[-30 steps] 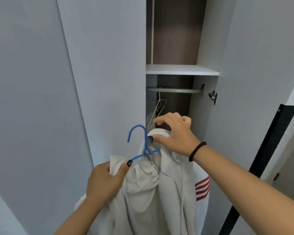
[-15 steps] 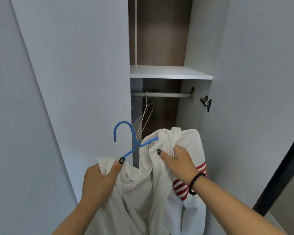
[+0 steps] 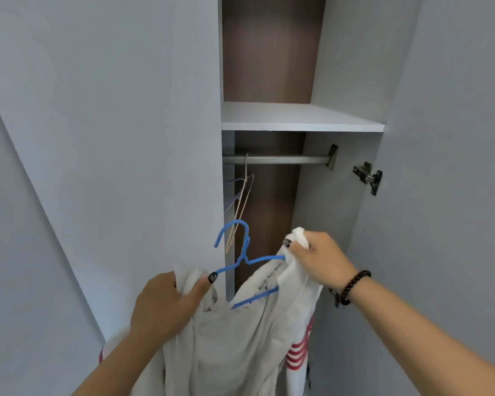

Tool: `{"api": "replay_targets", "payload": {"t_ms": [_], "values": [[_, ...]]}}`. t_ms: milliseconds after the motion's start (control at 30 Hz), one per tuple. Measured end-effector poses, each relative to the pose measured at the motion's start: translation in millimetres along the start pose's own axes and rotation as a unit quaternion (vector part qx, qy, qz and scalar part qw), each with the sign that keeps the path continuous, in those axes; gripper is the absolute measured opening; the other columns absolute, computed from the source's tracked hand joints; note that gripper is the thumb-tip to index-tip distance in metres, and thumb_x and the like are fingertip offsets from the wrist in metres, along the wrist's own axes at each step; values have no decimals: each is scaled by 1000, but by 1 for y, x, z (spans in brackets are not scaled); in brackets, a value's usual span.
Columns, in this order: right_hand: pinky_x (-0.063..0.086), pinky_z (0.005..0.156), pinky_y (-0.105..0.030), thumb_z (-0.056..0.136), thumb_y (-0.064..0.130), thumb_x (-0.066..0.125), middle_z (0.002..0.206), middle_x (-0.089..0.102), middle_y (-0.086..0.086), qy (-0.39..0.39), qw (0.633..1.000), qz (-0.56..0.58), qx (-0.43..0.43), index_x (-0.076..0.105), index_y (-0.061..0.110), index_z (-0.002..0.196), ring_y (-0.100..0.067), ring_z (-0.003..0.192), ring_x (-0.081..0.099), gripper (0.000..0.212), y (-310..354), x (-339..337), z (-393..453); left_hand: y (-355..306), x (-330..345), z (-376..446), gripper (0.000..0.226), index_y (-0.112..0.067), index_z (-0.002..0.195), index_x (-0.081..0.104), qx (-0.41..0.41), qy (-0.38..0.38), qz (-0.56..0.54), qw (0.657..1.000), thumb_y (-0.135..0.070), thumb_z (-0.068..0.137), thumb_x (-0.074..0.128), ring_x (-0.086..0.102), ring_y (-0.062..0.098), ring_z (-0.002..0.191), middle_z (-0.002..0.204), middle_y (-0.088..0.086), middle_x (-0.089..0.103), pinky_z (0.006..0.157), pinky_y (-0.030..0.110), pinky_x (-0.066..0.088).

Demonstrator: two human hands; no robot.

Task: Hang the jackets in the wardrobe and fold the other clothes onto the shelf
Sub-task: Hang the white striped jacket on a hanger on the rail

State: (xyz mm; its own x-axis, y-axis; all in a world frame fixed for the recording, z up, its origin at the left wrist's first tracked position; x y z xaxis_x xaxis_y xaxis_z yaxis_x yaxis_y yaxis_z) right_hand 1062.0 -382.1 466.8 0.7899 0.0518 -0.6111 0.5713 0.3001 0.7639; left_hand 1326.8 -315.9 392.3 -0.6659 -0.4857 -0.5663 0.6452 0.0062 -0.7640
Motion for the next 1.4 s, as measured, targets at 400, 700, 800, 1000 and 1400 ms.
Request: {"api": "replay_targets", "payload": {"t_ms": [400, 700, 800, 1000, 1400], "values": [[47, 79, -35, 90, 53, 42, 91, 53, -1, 0, 993, -83, -86, 57, 10, 91, -16, 86, 52, 46, -33, 17, 14, 2, 22, 72, 55, -15, 50, 57, 87, 76, -88, 989, -65, 67, 74, 45, 9, 45, 44, -5, 50, 50, 32, 38], [37, 57, -27, 96, 50, 38, 61, 44, 13, -66, 979, -175, -76, 33, 36, 73, -8, 57, 44, 27, -69, 18, 25, -37, 104, 99, 42, -19, 70, 62, 132, 122, 55, 982, -60, 79, 64, 57, 15, 67, 66, -3, 60, 62, 24, 41], [36, 56, -25, 95, 39, 51, 54, 48, 15, -90, 989, -114, -11, 38, 36, 66, -5, 53, 43, 32, -89, -1, 45, -60, 136, 108, 44, -14, 83, 65, 156, 71, 81, 982, -58, 82, 63, 53, 13, 70, 75, -3, 59, 64, 16, 37], [30, 54, -24, 94, 31, 56, 52, 36, 9, -70, 995, -56, 50, 42, 13, 61, -6, 51, 30, 40, -122, -18, 102, -104, 192, 113, 24, -14, 106, 67, 303, 56, -32, 951, -25, 85, 63, 60, 24, 83, 94, 1, 60, 74, 42, 53], [21, 40, -19, 91, 27, 62, 47, 30, 10, -20, 985, 66, 160, 36, 20, 49, -7, 45, 21, 50, -146, -25, 117, -88, 245, 132, 32, -20, 102, 75, 271, 74, -104, 954, -42, 88, 58, 69, 9, 85, 100, -12, 70, 74, 23, 54]]}}
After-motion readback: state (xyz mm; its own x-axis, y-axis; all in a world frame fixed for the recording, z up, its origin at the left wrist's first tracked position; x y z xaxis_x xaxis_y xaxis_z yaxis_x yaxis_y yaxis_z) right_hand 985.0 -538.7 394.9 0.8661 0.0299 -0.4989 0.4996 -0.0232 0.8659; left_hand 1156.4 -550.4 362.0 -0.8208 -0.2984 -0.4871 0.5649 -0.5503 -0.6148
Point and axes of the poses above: each hand's wrist, its own z-axis towards the middle knuckle, its own x-axis out of the palm, y = z × x, the point moved 2 cm from there along z, towards the middle knuckle
